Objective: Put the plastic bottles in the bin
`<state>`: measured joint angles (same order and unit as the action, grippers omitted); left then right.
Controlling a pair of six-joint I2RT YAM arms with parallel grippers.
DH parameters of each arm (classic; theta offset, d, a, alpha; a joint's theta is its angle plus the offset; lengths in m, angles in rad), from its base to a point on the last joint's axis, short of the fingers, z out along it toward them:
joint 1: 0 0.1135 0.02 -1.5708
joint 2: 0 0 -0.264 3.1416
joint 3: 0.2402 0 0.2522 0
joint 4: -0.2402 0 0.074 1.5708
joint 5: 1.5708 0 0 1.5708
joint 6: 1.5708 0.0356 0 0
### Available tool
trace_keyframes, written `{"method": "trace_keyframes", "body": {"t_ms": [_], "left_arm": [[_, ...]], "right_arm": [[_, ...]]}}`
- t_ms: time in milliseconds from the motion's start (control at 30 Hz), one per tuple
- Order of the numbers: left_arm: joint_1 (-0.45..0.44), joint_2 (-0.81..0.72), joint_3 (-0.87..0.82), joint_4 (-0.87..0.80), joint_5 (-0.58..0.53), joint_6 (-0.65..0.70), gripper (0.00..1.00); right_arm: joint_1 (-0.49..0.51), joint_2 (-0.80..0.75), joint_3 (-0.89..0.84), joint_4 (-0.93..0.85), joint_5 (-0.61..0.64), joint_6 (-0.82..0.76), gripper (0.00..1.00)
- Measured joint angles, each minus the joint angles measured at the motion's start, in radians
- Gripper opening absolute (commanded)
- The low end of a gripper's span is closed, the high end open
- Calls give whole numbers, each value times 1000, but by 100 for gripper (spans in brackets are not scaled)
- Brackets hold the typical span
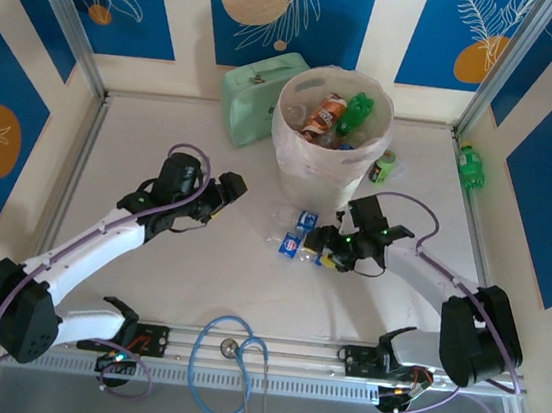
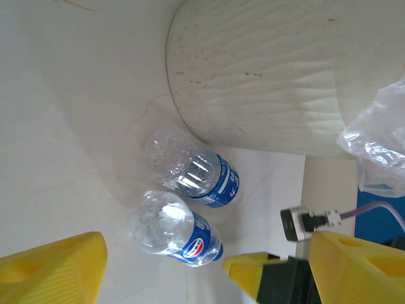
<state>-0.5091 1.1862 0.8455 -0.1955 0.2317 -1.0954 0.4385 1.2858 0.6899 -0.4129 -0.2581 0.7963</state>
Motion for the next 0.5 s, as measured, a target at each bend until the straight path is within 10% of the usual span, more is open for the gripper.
{"method": "trace_keyframes", "body": {"t_ms": [300, 500], "left_arm": [[0, 12, -3, 2, 3, -7, 82], [0, 12, -3, 1, 3, -8, 82]], "right_arm": [[197, -26, 46, -119, 148, 40, 84], [147, -15, 121, -143, 242, -72, 88]]}}
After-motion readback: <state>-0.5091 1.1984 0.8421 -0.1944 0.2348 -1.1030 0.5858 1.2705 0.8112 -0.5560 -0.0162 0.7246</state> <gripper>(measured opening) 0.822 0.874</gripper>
